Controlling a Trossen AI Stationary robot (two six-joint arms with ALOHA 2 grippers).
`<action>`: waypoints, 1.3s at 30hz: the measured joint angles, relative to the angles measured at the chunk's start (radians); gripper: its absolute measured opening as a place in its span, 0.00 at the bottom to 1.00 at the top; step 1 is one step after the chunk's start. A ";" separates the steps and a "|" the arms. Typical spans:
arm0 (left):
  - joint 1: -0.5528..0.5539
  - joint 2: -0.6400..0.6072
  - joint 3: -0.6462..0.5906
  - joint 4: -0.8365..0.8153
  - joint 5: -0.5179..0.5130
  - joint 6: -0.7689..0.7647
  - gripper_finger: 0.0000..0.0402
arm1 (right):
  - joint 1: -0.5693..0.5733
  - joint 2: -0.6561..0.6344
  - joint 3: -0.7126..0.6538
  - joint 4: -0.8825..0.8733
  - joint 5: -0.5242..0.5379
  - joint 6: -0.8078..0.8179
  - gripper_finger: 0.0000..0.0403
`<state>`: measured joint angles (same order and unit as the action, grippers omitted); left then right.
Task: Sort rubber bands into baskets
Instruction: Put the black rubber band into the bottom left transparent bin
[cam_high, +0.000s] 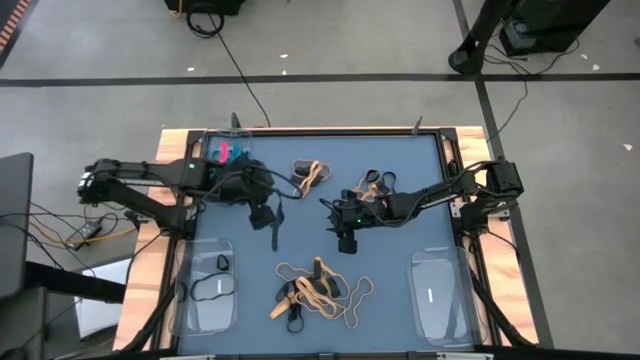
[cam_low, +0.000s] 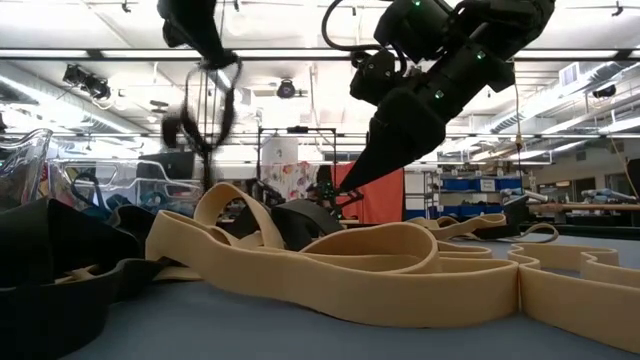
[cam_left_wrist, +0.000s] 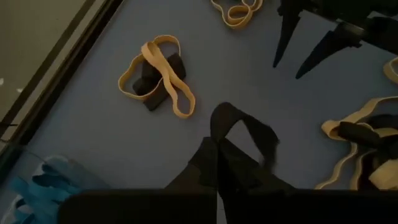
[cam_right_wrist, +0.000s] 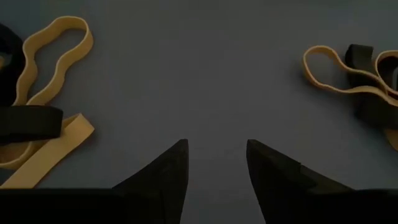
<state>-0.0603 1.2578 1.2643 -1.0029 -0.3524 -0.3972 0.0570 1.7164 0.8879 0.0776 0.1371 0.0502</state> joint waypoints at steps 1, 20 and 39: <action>0.004 0.015 -0.019 0.000 -0.001 -0.001 0.01 | 0.000 0.000 0.000 0.000 0.000 0.000 0.43; 0.097 0.114 -0.023 0.047 -0.060 0.029 0.01 | 0.000 0.000 0.000 -0.007 0.000 0.007 0.43; 0.127 0.124 0.004 0.207 -0.127 0.171 0.00 | 0.000 0.000 0.000 -0.004 -0.001 0.010 0.43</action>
<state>0.0666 1.3819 1.2683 -0.7958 -0.4797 -0.2266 0.0574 1.7164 0.8879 0.0734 0.1364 0.0601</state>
